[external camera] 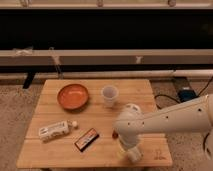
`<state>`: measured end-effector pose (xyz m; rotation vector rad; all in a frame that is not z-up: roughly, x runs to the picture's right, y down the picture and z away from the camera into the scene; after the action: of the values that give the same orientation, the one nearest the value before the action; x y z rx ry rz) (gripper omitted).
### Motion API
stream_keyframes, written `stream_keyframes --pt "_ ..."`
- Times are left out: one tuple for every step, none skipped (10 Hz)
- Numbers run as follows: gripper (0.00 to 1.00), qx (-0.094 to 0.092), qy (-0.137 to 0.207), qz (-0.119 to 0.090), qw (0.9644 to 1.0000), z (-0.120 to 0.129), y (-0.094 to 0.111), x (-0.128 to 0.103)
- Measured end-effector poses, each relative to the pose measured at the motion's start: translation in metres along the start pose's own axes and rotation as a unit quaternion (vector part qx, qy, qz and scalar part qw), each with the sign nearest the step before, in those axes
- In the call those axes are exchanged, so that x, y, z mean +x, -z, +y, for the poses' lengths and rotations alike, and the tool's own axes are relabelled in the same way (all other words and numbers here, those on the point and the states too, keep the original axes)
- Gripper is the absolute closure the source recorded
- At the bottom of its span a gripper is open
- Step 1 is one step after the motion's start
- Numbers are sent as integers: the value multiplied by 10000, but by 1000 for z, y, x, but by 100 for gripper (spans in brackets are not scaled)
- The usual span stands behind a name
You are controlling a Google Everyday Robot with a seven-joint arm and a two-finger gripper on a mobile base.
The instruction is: Place the white sponge in the ceramic cup
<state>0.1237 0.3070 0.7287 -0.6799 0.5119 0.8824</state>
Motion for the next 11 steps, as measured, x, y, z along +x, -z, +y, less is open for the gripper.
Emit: stream_keyframes --pt "20 -6 -13 1 10000 -3 -2 -2" --pt "20 -30 -44 4 10000 -5 -4 -3" --pt "20 -49 -69 13 10000 -7 -7 -4" --pt "20 -63 -95 23 9999 -9 -10 -5" --pt "20 -43 -92 39 9999 -11 -13 -5" --pt "20 -32 -92 54 9999 -12 -16 -6" --pt "20 -19 -88 63 9999 -13 -19 -7" --pt "26 -1 -60 70 10000 -13 -20 -8" --pt "34 7 -37 76 10000 -13 -21 -8" --pt "42 15 -1 74 10000 -13 -21 -9" --pt "55 -16 66 61 10000 -12 -19 -9"
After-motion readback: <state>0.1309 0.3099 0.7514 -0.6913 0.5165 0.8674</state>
